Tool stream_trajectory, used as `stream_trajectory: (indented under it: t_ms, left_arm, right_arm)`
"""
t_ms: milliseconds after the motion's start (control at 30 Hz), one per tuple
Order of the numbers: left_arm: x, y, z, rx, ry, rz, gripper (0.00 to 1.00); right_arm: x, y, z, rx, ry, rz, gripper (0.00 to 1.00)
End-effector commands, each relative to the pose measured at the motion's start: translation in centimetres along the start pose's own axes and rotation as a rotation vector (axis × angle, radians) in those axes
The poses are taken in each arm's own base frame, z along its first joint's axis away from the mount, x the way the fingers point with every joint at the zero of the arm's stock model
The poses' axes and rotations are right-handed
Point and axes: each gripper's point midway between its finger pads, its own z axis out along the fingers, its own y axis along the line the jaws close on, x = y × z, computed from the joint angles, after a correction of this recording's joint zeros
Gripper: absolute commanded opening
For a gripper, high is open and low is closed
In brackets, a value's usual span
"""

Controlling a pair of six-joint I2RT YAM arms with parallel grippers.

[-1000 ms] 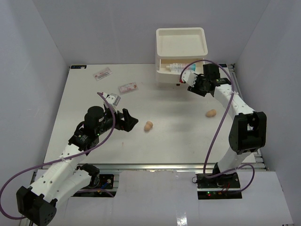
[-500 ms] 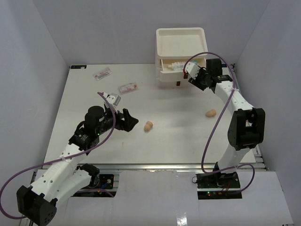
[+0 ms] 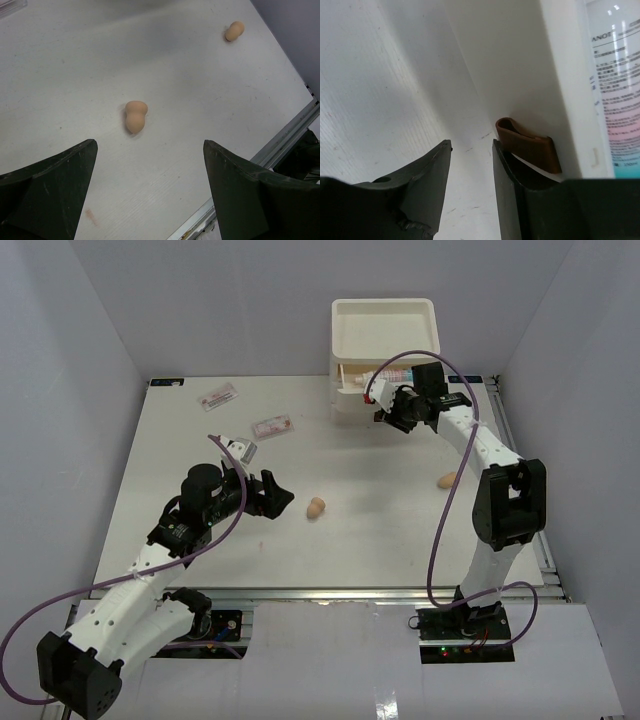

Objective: Organize the makeup

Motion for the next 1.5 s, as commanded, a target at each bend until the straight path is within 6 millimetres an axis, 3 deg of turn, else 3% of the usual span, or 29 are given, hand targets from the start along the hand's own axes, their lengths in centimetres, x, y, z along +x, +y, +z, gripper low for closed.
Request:
stream_trajectory:
  t_ms: [0, 200, 400, 500, 667, 833, 1467]
  left_arm:
    - [0.0, 0.0, 0.1, 0.014, -0.007, -0.005, 0.98]
    - [0.0, 0.1, 0.1, 0.011, -0.007, -0.006, 0.98]
    - [0.0, 0.2, 0.1, 0.007, -0.006, -0.008, 0.98]
    - [0.0, 0.2, 0.2, 0.009, -0.006, -0.010, 0.98]
    - [0.1, 0.2, 0.3, 0.012, -0.001, -0.012, 0.98]
    - [0.0, 0.2, 0.2, 0.013, -0.003, -0.014, 0.98]
    - [0.1, 0.0, 0.3, 0.024, -0.004, -0.015, 0.98]
  right_arm:
    - [-2.8, -7.7, 0.3, 0.250, -0.073, -0.011, 0.46]
    - [-4.0, -8.9, 1.0, 0.285, -0.122, 0.053, 0.43]
    - [-6.3, -6.3, 1.2, 0.165, -0.205, -0.002, 0.43]
    - [-5.9, -7.0, 1.4, 0.203, -0.178, -0.005, 0.43]
    - [-5.1, -10.5, 1.3, 0.351, -0.121, 0.059, 0.43]
    - [-4.6, -11.8, 0.8, 0.443, -0.107, 0.120, 0.42]
    - [-4.5, -11.4, 0.5, 0.550, -0.116, 0.150, 0.52]
